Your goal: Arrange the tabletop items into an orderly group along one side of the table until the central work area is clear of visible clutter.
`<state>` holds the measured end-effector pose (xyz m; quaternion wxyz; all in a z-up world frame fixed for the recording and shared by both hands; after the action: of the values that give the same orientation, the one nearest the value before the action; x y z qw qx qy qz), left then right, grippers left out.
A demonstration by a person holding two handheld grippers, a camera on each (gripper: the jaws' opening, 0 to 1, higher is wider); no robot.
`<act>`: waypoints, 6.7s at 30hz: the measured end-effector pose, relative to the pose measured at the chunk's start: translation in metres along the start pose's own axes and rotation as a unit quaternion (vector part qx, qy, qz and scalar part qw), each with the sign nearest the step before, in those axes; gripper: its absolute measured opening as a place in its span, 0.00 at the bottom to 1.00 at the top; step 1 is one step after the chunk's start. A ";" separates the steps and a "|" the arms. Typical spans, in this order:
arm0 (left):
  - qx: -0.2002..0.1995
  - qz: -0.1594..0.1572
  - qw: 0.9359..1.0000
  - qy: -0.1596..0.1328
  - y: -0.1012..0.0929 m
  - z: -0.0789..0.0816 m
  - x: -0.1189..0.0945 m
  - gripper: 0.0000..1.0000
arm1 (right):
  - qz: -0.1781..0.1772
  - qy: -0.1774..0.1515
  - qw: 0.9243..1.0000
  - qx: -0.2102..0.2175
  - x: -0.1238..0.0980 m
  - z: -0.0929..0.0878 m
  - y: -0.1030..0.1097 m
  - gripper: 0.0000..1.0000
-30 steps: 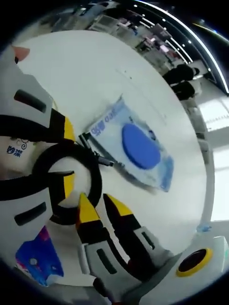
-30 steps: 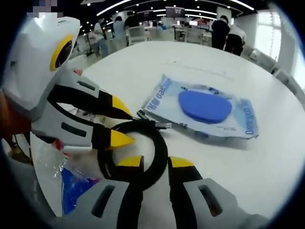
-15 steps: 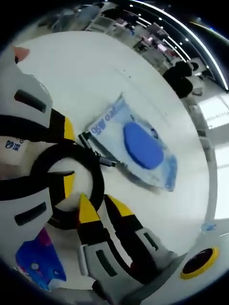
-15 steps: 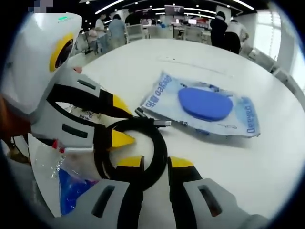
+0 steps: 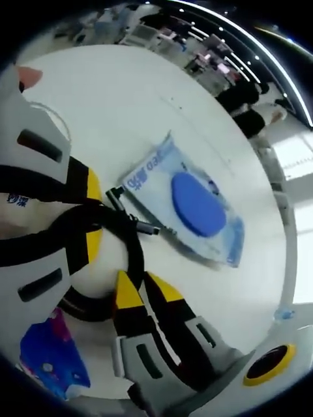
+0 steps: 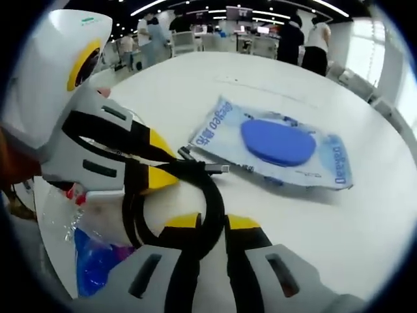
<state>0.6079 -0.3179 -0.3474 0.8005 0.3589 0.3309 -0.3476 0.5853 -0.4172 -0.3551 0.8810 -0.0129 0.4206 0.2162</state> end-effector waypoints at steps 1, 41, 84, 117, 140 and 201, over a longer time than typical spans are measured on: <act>-0.002 0.001 1.000 0.001 0.000 0.000 0.000 0.11 | -0.002 -0.002 1.000 -0.004 -0.001 0.000 -0.001 0.12; 0.017 0.012 0.999 -0.038 -0.015 0.059 -0.029 0.07 | -0.012 -0.032 0.999 0.014 -0.060 0.015 -0.037 0.06; 0.077 -0.025 0.994 -0.080 -0.093 0.165 -0.008 0.07 | -0.070 -0.036 0.996 0.050 -0.138 -0.021 -0.141 0.06; 0.045 -0.026 0.994 -0.096 -0.089 0.174 0.047 0.08 | -0.076 -0.017 0.997 0.030 -0.103 -0.014 -0.182 0.06; 0.051 -0.035 0.994 -0.095 -0.088 0.167 0.070 0.07 | -0.073 -0.004 0.997 0.038 -0.076 -0.019 -0.191 0.05; 0.034 -0.011 0.993 -0.113 -0.066 0.166 0.023 0.30 | -0.075 -0.058 0.995 0.034 -0.100 -0.001 -0.176 0.22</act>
<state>0.6142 -0.4915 -0.3014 0.8163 0.3402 0.2306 -0.4058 0.5980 -0.6142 -0.3089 0.9174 -0.0016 0.3742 0.1352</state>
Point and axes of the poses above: the point that each gripper's makers call its tool centre point, and the gripper's own axes: x roughly forward along the fingers, y roughly to its left, z roughly out of its top, the point moved 6 cm from there along -x, roughly backward along the fingers, and after that the axes turned 15 degrees about x, right-handed, at the moved point
